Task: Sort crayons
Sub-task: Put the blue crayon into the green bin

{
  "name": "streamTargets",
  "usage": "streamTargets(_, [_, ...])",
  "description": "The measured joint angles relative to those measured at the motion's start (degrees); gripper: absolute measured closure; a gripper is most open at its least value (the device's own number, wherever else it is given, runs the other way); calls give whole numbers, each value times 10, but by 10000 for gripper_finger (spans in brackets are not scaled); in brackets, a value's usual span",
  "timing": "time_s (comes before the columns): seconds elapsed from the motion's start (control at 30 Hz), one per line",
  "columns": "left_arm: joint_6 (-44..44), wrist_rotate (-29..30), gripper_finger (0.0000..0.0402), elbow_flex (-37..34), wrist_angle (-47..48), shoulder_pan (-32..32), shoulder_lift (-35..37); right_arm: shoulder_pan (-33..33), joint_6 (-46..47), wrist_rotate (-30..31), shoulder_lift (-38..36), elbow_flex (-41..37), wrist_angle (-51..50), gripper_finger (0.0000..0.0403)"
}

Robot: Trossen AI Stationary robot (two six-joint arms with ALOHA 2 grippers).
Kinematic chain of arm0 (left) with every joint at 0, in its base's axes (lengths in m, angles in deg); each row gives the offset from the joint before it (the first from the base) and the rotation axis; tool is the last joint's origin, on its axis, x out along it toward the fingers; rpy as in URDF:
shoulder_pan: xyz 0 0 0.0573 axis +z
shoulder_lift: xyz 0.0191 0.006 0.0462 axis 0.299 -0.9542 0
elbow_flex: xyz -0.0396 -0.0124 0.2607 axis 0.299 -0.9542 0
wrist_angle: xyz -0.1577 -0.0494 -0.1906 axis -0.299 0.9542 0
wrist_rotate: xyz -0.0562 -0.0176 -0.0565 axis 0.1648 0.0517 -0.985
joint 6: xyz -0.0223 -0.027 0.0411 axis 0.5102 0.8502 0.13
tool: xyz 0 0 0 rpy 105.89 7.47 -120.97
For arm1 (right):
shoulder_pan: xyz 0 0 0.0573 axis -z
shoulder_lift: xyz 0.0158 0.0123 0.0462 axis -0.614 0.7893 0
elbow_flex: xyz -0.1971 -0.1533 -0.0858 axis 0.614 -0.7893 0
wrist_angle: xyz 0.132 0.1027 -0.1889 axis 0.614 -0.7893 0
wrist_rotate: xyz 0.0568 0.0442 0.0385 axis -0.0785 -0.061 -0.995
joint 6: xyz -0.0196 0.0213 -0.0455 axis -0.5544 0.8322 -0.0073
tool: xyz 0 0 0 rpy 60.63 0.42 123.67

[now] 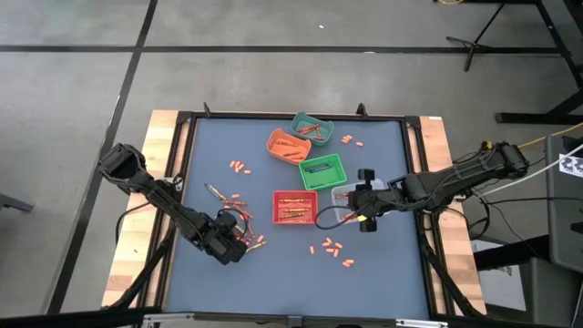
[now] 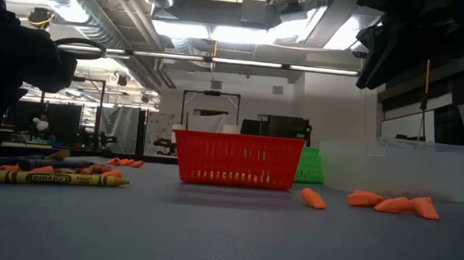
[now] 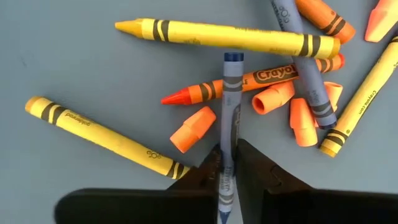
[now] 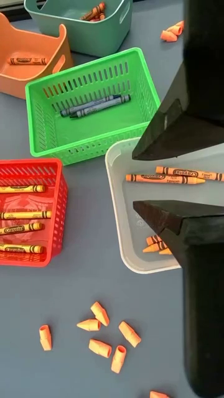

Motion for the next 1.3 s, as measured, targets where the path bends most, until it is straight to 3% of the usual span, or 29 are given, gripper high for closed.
streamTargets(0.37, [-41,3,391,38,-1,1,-2,0,0,0,0,0,0,290])
streamTargets(0.6, [-114,46,391,96,0,14,-2,0,-33,0,-4,0,-10,290])
streamTargets(0.97, [-352,143,390,182,-33,97,-1,0,-48,0,-116,-3,-48,290])
streamTargets(1.3, [-632,162,390,188,-250,218,-1,0,-60,-1,-275,-152,75,290])
